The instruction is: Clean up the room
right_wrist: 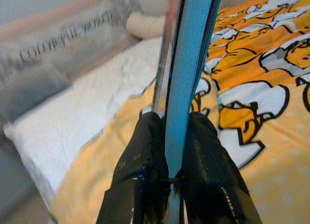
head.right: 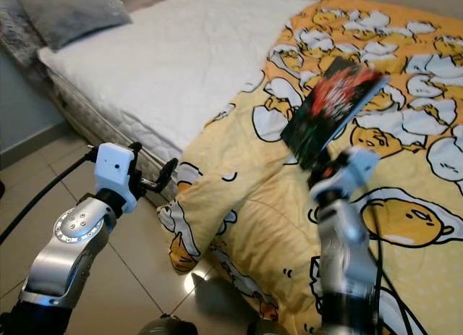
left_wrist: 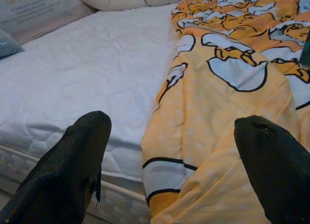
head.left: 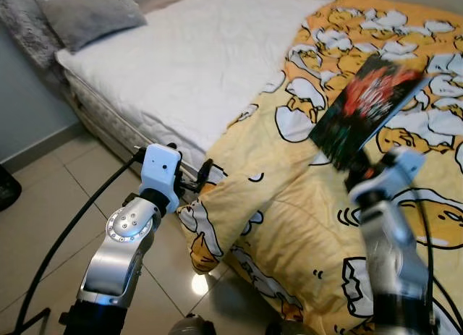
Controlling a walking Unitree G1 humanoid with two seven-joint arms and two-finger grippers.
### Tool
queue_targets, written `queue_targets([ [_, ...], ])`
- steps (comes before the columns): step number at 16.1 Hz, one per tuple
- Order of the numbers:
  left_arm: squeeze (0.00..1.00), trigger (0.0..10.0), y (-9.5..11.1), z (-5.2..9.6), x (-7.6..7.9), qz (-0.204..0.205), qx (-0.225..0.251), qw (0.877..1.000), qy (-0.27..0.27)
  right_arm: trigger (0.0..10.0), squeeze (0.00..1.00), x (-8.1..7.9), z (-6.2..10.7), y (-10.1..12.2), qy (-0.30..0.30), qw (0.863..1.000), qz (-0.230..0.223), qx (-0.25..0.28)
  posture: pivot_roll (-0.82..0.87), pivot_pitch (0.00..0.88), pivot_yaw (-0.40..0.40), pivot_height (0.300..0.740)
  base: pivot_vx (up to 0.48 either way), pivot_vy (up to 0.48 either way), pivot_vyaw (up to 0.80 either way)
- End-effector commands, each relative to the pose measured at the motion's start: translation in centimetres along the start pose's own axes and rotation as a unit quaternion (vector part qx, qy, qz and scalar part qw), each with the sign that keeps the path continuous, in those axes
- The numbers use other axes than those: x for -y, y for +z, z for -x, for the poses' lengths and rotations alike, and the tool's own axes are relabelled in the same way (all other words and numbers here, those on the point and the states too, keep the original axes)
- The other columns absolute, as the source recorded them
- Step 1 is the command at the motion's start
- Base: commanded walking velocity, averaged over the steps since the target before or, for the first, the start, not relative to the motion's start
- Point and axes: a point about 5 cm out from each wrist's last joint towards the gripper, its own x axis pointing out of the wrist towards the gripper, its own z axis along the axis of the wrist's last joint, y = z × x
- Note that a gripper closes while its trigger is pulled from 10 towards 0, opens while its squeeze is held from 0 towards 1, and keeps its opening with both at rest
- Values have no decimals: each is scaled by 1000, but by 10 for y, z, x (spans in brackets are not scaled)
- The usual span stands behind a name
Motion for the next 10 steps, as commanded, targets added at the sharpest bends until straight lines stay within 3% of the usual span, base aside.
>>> queue_targets([
  [1,0,10000,-1,0,-2,-7,-1,1000,5,10000,0,-11,0,8,4,1000,18,13,-139,0,67,740,0,480,0],
  [5,0,10000,-11,4,-3,-10,-19,1000,17,10000,0,-22,14,-12,-7,999,30,-43,-122,0,49,740,0,480,0],
  [8,0,10000,-14,7,-5,-12,-23,999,22,10000,0,-25,17,-16,-10,998,33,-55,-112,0,44,740,0,480,0],
  [10,0,10000,-14,9,-6,-13,-24,999,27,10000,0,-24,19,-20,-21,997,33,-69,-106,0,39,740,0,480,-400],
])
